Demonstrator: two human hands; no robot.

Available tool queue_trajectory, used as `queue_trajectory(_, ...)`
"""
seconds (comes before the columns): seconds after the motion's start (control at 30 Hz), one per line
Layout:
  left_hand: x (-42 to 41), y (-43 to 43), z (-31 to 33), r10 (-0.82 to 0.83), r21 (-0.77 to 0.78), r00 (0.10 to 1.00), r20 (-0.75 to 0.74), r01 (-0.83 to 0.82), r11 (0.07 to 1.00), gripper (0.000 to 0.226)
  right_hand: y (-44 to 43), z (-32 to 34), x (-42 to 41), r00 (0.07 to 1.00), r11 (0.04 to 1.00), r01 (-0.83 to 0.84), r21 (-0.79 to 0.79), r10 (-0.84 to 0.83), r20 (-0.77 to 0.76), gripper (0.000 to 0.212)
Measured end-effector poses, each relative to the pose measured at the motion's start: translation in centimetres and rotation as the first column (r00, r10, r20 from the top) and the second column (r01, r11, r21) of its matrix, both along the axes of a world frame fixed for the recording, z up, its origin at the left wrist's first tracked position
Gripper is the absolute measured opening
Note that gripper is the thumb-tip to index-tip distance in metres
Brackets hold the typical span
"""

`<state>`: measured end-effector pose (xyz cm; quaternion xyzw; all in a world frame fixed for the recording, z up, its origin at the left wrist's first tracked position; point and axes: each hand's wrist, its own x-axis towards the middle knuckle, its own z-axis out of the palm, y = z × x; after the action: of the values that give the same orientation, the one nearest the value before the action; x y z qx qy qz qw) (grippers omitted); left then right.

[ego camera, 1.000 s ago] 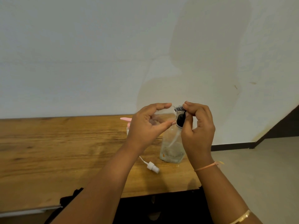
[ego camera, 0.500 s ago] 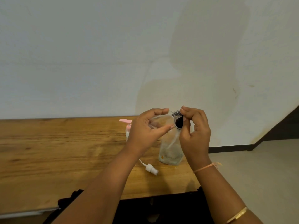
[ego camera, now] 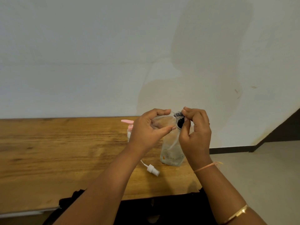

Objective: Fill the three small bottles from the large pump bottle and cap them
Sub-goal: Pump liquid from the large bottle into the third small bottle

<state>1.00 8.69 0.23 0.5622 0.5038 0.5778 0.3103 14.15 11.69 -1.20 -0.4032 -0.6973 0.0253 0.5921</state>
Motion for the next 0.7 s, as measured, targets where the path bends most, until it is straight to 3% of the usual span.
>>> queue_trajectory(0.3,0.2,-0.4,0.7,0.025,0.093,0.998,-0.060,-0.019,0.995,0.044,-1.0,1.2,0.0,0.995,0.999,-0.016,-0.037,0.012,-0.098,0.024)
queue_trajectory(0.7,0.0,0.3,0.1,0.010,0.003,1.000,-0.029,-0.009,1.000,0.040,0.2,0.0,0.1,0.998,1.000,-0.028,0.001,0.028,-0.053,0.022)
